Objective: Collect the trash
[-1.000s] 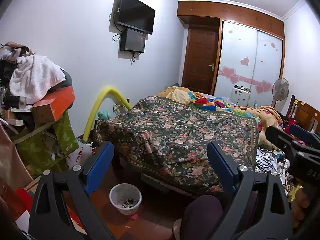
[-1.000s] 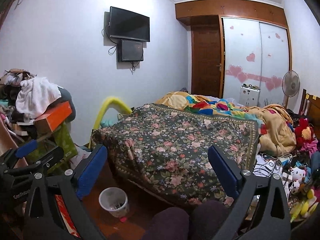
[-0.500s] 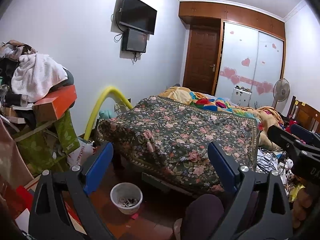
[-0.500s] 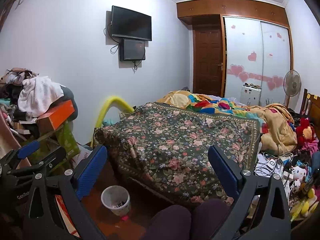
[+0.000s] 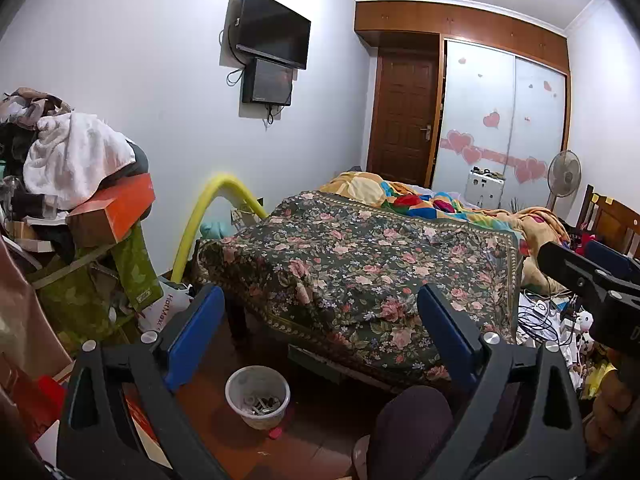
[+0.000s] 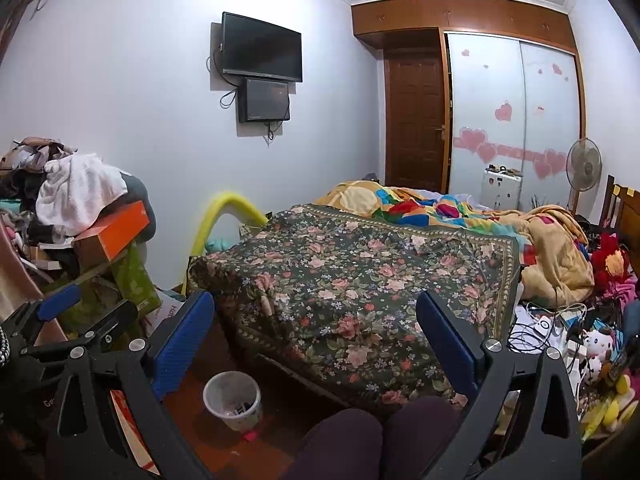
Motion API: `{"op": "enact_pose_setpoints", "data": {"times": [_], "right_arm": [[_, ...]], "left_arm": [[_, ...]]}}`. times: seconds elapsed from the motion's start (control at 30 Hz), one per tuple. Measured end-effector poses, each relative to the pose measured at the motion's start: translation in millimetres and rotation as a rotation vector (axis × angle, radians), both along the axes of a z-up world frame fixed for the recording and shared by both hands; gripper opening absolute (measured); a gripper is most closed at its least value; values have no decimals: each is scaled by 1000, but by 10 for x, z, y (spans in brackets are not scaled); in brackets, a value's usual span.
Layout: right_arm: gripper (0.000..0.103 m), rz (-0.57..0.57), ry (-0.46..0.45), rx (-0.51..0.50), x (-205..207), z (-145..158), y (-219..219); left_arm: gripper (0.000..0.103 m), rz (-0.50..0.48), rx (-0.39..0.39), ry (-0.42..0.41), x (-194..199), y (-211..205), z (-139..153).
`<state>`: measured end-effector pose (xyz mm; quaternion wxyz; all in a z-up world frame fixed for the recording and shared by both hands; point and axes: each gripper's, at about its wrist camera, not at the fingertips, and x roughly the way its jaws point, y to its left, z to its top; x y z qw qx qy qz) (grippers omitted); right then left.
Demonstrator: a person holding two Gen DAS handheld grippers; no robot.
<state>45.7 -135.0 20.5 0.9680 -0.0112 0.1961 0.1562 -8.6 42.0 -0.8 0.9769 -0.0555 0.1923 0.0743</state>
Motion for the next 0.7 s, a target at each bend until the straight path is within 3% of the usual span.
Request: {"op": "enact_pose_setpoints", "data": {"times": [0.7], "right_arm": [[101,5,12,5,21,11,48]], "left_arm": [[100,-16,-5,-6,24,75,19]]}}
